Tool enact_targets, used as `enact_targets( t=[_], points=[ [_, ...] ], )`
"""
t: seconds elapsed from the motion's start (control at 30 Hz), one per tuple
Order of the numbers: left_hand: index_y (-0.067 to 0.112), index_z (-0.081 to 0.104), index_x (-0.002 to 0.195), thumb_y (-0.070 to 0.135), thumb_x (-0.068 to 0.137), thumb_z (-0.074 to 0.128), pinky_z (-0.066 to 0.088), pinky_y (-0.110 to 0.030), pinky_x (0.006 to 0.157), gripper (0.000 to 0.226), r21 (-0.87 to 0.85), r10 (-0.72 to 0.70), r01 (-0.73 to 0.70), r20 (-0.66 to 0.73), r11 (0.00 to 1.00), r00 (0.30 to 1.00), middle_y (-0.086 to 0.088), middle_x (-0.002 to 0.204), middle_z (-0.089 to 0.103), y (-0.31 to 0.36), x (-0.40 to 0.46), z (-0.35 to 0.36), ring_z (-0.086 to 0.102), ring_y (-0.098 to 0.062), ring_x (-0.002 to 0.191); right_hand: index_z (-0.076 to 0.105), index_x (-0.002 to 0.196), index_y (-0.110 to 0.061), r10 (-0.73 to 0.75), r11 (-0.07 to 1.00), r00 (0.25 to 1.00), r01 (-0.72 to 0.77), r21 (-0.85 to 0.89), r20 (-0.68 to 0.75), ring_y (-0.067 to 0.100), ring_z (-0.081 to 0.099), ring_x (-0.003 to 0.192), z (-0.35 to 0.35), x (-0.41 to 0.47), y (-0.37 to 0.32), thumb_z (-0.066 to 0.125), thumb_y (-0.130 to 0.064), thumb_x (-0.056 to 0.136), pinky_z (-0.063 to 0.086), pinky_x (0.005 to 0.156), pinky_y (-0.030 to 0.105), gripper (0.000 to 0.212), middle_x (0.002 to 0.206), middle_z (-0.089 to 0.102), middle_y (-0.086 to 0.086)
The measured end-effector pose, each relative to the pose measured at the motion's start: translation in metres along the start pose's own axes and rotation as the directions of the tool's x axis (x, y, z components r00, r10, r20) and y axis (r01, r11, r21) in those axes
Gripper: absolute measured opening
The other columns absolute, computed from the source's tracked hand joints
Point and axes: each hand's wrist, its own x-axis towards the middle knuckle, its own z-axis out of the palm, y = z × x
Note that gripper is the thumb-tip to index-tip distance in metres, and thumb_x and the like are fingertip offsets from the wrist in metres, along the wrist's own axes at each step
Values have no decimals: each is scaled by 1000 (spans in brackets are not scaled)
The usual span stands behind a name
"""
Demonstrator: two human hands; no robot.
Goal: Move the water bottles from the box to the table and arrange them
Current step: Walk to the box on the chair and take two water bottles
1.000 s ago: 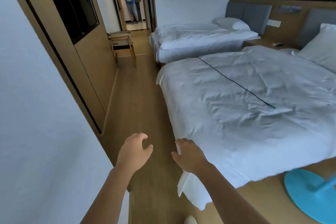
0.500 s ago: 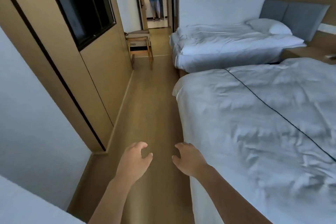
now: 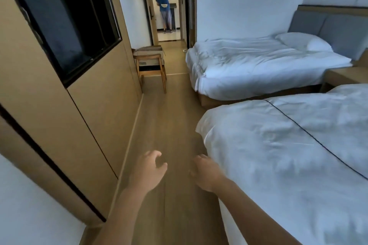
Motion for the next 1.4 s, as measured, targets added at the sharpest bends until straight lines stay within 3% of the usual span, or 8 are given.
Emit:
enact_targets(
  t=[0.27,0.43,0.63,0.9,1.17,1.4],
  points=[
    [18,55,124,32,88,60,44,-32,94,39,-12,-1,2,58,1000,998,3,126,54,-18,161,9,52,-16,113,59,109,-8,50,997,999,-50,55,14,24,57,103,-20,159,2,48,-23,90,50,89,37,26,108,60,6],
    [13,56,123,26,87,62,41,-32,98,38,-30,-22,24,48,999,999,-2,127,53,-19,283,17,50,-19,117,43,133,-11,30,997,999,-31,71,14,24,45,121,-41,277,17,48,-25,91,42,100,36,45,132,48,6],
    [15,56,123,28,88,62,42,-27,84,38,-10,-64,64,-16,998,998,-2,126,54,2,434,14,56,-22,104,38,139,-15,-33,999,999,33,4,16,25,39,128,-95,433,43,49,-28,92,36,104,37,50,140,43,5],
    [16,55,125,30,87,62,45,-29,88,41,2,-123,124,-51,992,991,-2,127,54,2,593,11,56,-23,106,36,140,-16,-96,994,995,97,-57,18,24,39,128,-138,607,52,49,-32,91,39,100,36,53,140,44,5],
    [18,55,124,32,87,61,42,-27,87,40,-1,-86,86,-51,996,995,-1,129,53,-41,770,12,53,-20,111,40,137,-15,-85,993,996,83,-81,-18,24,41,126,-153,784,42,49,-32,91,41,98,37,50,138,45,4],
    [23,49,129,38,89,57,41,-25,71,43,23,-25,26,-38,999,999,5,134,44,-77,960,-25,49,-9,89,40,137,-16,-53,997,994,48,-57,-97,23,42,126,-190,956,7,51,-33,91,40,98,34,51,137,47,4]
  ],
)
